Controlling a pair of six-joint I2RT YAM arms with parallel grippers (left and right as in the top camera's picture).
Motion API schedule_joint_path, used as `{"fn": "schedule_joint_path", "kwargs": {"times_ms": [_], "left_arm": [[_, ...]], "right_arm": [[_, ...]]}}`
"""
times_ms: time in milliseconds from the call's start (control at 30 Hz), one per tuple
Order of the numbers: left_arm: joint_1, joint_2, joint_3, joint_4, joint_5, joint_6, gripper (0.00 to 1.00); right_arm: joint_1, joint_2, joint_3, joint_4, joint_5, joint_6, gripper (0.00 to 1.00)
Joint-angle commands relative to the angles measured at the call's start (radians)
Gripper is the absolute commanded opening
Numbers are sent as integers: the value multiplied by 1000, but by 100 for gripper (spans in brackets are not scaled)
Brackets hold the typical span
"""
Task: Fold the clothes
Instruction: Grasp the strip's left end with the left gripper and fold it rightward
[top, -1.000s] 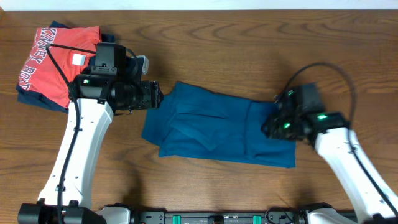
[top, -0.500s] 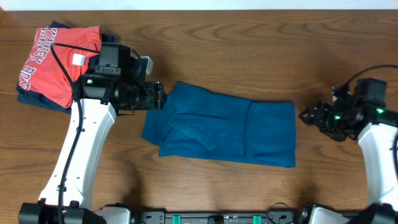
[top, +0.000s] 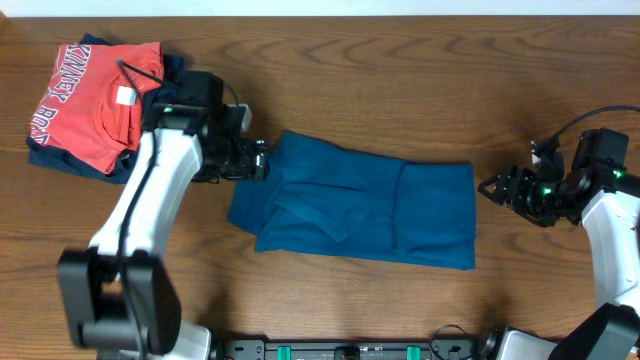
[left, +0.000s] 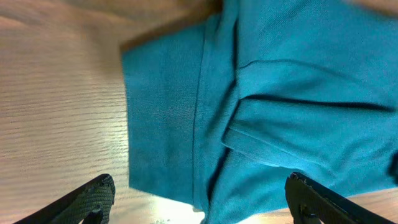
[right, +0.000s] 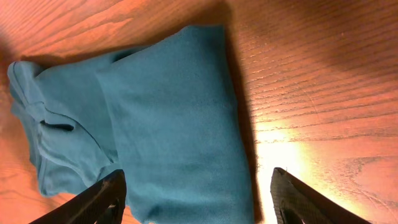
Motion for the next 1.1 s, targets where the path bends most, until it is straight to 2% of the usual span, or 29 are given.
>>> {"fn": "schedule_joint_path", "kwargs": {"times_ms": [0,300,667,833,1067], "left_arm": [[9,77,-13,6,17,33,92],[19,223,-13,14,130,95,100],[19,366,-14,9,221,141,100],[10,386,-17,6,363,203,99],[-47,386,-20,1,373,212,94]], "right_arm": [[-5,4,-3,-5,-21,-21,73],[-5,4,-3,-12,-21,-25,73],[-5,4,-3,-12,-21,-29,72],[-5,4,-3,-11,-21,-29,72],[-5,4,-3,-12,-21,-28,71]]}}
